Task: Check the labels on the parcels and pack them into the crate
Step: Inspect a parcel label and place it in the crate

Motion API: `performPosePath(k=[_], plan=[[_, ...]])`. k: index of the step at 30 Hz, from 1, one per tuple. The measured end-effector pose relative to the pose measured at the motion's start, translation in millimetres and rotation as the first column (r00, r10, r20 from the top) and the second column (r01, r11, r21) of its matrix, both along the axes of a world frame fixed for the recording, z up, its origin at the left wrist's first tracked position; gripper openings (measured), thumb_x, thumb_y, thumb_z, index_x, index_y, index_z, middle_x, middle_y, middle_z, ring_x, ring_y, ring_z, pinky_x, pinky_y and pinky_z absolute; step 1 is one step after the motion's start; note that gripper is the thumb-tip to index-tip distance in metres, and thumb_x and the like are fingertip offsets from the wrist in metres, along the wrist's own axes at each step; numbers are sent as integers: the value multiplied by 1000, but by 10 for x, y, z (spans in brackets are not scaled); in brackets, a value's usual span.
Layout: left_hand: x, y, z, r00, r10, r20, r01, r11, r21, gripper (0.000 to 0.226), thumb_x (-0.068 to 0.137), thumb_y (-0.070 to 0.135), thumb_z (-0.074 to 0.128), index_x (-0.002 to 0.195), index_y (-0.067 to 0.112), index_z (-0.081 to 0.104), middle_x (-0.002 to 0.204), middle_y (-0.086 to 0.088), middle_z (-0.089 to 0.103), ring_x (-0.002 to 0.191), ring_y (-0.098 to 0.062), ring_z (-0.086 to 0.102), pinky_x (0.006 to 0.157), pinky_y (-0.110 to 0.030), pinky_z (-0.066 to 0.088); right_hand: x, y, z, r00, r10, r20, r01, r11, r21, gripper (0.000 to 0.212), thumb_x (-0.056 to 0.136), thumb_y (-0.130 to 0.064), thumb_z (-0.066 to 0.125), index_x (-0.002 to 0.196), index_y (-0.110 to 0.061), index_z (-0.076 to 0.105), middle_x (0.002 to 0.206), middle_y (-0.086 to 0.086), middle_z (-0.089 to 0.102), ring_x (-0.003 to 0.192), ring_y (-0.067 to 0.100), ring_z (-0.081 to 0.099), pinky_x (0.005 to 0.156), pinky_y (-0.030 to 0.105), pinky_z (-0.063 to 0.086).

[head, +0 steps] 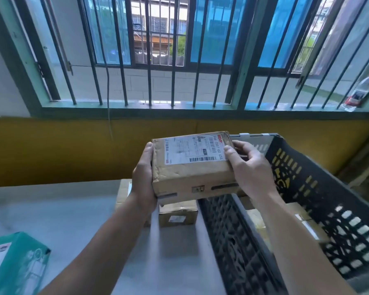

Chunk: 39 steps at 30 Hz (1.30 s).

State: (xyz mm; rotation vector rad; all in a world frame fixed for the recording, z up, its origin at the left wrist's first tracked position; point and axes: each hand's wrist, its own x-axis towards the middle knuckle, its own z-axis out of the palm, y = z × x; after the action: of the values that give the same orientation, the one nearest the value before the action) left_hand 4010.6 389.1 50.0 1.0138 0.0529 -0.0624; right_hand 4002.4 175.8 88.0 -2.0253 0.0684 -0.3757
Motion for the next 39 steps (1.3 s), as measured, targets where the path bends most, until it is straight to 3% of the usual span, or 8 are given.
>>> performPosePath(k=[8,13,17,20,24,30,36,39], plan=[[400,-1346,288,997,51,58,-60,986,156,50,108,51,33,134,18,61,118,-11,76,106,-24,74,77,-35,63,410,-1369,73,996,-60,59,57,997,51,20,97,-48,57,115,-39,63,99,-30,63,95,-6,61,69,15,46],[615,-2048,305,997,82,13,-83,959,271,50,108,50,35,137,16,57,125,-16,71,117,-33,68,103,-51,54,717,-2103,-58,999,-44,9,44,997,71,22,96,-50,56,113,-39,62,102,-26,64,99,2,63,78,27,54],[879,-2460,119,970,233,-64,-190,901,389,26,108,42,44,103,25,63,90,3,78,92,-22,73,90,-38,58,965,-2536,-329,994,-29,-108,33,999,33,29,95,-48,56,117,-31,64,111,-10,68,105,15,63,90,42,56],[981,-2634,-106,952,191,-239,-58,880,472,48,105,55,40,131,22,63,123,-9,71,116,-30,66,107,-50,51,1109,-2731,-545,977,4,-211,-1,1000,16,28,96,-46,57,117,-29,64,113,-6,69,107,19,64,92,46,55],[1037,-2730,-386,932,229,-282,-43,840,540,46,109,46,35,144,25,56,132,-9,67,119,-29,64,107,-47,51,1235,-2832,-791,945,56,-321,-72,997,-38,25,97,-44,58,116,-27,61,117,-5,68,104,17,62,89,39,52],[995,-2799,-691,909,317,-271,-73,761,644,38,111,34,36,131,16,64,113,-4,73,99,-19,69,91,-37,56,1260,-2839,-999,913,93,-396,-142,985,-96,37,95,-44,58,127,-26,59,123,-3,67,108,20,62,94,41,51],[986,-2861,-813,907,309,-285,5,670,742,37,110,36,36,137,21,55,109,1,69,101,-17,66,81,-33,53,1236,-2841,-1078,868,108,-485,-207,966,-155,50,95,-38,54,144,-27,48,138,-2,61,119,20,59,93,36,49],[993,-2865,-856,915,285,-285,40,640,767,43,109,38,37,146,20,50,123,-2,67,113,-21,62,94,-36,51,1217,-2832,-1112,847,113,-519,-242,952,-187,49,95,-36,53,143,-28,48,137,-1,61,118,21,59,87,34,47]])
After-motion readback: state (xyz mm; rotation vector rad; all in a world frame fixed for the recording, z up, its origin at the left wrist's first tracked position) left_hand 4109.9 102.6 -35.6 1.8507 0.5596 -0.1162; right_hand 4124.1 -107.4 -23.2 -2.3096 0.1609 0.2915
